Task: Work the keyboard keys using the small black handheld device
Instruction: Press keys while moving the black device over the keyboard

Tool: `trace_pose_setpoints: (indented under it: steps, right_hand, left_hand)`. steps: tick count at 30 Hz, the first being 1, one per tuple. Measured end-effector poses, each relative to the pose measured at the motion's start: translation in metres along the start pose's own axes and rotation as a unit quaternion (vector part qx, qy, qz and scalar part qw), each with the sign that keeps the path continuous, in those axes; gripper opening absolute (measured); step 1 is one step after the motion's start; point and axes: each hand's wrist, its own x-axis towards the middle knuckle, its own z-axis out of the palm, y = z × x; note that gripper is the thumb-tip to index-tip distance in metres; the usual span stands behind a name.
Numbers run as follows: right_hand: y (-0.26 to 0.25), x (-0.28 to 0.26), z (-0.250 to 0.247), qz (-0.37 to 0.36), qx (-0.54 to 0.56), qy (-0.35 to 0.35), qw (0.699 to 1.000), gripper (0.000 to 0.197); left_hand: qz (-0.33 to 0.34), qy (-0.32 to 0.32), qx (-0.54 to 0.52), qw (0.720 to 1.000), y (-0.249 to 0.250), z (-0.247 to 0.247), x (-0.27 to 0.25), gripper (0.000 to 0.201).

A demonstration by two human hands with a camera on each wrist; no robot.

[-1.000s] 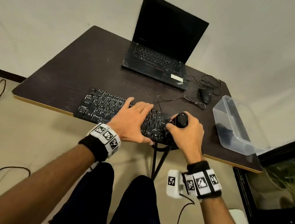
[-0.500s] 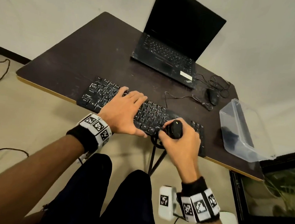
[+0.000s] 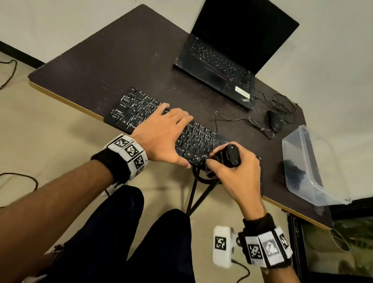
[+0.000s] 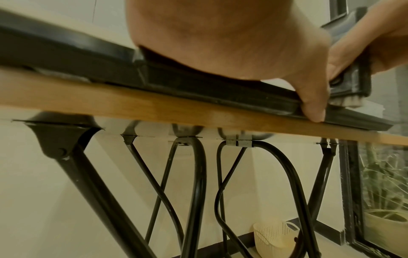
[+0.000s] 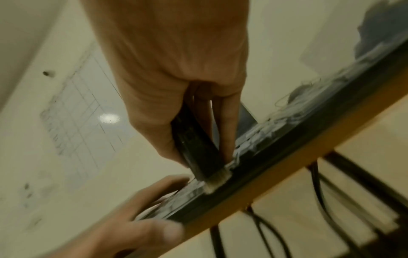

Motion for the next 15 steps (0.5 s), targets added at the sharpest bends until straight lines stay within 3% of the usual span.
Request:
trace_pose_setpoints:
  steps: [3, 6, 10, 13, 15]
  right_hand:
    - [0.003, 0.004, -0.004, 0.001, -0.006, 0.049, 0.999, 0.019]
    - [-0.002, 0.004, -0.005, -0.033, 0.000, -0.041, 0.999, 0.020]
    - [-0.003, 0.016, -0.009, -0.052, -0.040, -0.008, 0.998, 0.019]
    - [-0.002, 0.020, -0.011, -0.082, 0.003, -0.112, 0.990, 0.022]
    - [-0.001, 0.022, -0.011, -0.096, -0.010, -0.097, 0.991, 0.023]
  left_hand:
    - [0.002, -0.002, 0.004, 1.000, 0.002, -0.001, 0.000, 0.139]
    - [0.000, -0.002, 0.003, 1.000, 0.000, -0.002, 0.000, 0.138]
    - [0.003, -0.008, 0.007, 1.000, 0.002, -0.001, -0.001, 0.139]
    - [-0.001, -0.006, 0.007, 1.000, -0.001, -0.002, -0.001, 0.139]
    - [0.001, -0.005, 0.006, 1.000, 0.000, -0.002, -0.001, 0.139]
